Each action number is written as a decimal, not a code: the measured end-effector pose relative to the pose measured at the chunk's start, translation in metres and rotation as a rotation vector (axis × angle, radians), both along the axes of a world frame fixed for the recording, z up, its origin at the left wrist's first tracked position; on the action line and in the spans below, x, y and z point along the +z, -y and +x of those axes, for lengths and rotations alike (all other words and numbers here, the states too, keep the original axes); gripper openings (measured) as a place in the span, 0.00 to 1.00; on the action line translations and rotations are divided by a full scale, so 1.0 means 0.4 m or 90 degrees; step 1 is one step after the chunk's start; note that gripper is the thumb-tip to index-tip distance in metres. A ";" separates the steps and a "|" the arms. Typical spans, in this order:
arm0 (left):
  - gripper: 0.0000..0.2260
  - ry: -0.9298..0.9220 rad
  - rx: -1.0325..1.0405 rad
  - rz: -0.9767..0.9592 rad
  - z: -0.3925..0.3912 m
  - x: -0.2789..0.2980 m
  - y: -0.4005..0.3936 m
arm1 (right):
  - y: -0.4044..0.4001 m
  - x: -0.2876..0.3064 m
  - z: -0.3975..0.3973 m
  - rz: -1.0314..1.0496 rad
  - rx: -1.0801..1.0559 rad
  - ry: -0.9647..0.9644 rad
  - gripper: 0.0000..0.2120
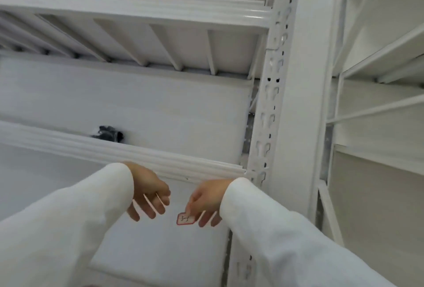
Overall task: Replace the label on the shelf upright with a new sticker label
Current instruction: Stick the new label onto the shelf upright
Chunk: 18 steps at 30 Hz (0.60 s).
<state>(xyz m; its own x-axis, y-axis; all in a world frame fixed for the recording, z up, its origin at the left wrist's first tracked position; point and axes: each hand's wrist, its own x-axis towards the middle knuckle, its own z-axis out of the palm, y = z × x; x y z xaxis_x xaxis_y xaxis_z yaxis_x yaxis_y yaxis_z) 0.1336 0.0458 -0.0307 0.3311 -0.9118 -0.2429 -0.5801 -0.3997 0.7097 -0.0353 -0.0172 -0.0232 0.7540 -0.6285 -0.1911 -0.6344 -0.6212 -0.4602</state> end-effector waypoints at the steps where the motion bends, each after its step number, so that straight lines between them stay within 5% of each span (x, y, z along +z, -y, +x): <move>1: 0.12 0.011 -0.025 0.028 -0.027 0.024 -0.016 | -0.019 0.024 -0.034 0.011 0.007 0.009 0.11; 6: 0.10 0.064 -0.155 0.033 -0.179 0.123 -0.050 | -0.056 0.147 -0.220 0.006 -0.025 0.063 0.03; 12: 0.06 0.028 -0.203 -0.358 -0.310 0.200 0.004 | -0.036 0.211 -0.368 -0.087 -0.151 0.219 0.02; 18: 0.05 0.041 -0.108 -0.507 -0.307 0.114 0.094 | -0.019 0.207 -0.360 -0.227 -0.217 0.258 0.05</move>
